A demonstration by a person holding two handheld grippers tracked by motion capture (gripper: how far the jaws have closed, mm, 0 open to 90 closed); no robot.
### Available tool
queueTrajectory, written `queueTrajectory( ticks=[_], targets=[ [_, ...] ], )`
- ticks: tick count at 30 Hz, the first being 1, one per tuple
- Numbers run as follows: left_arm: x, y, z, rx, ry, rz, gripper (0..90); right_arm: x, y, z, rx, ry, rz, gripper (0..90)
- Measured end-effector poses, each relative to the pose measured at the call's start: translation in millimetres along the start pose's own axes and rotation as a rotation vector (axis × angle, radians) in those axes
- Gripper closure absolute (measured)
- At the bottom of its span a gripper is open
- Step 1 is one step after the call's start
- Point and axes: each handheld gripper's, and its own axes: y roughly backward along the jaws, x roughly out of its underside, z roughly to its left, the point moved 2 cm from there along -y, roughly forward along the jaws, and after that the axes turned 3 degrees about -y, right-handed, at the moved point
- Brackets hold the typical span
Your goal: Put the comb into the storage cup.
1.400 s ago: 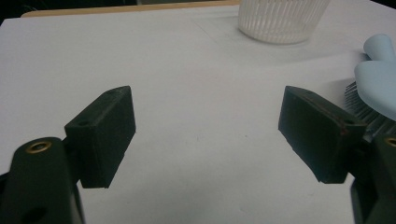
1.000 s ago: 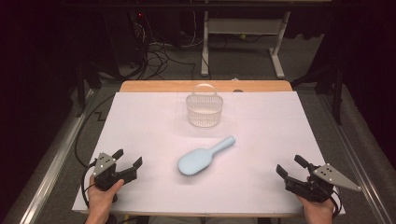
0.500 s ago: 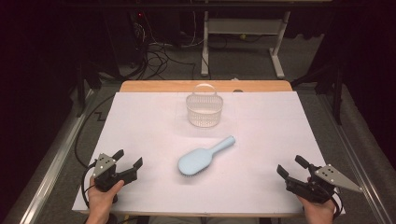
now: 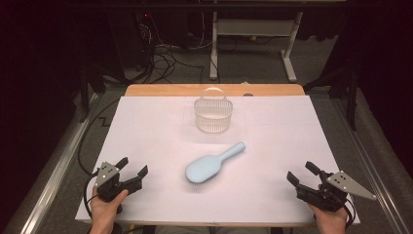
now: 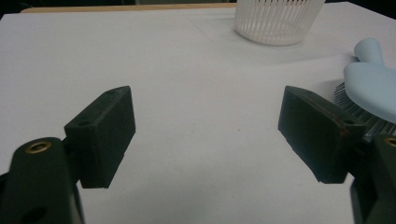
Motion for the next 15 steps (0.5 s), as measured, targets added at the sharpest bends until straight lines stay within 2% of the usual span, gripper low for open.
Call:
queueTrajectory(
  ticks=[12,15],
  targets=[
    [0.2,-1.4,-0.5,0.0,-0.005,0.002,19.8,-5.7,-7.8,6.8,-0.027,0.004,-0.017,22.5],
    [0.2,-1.7,-0.5,-0.001,-0.005,0.001,19.8,-6.7,-8.5,7.0,-0.017,0.013,-0.017,22.7]
  ],
)
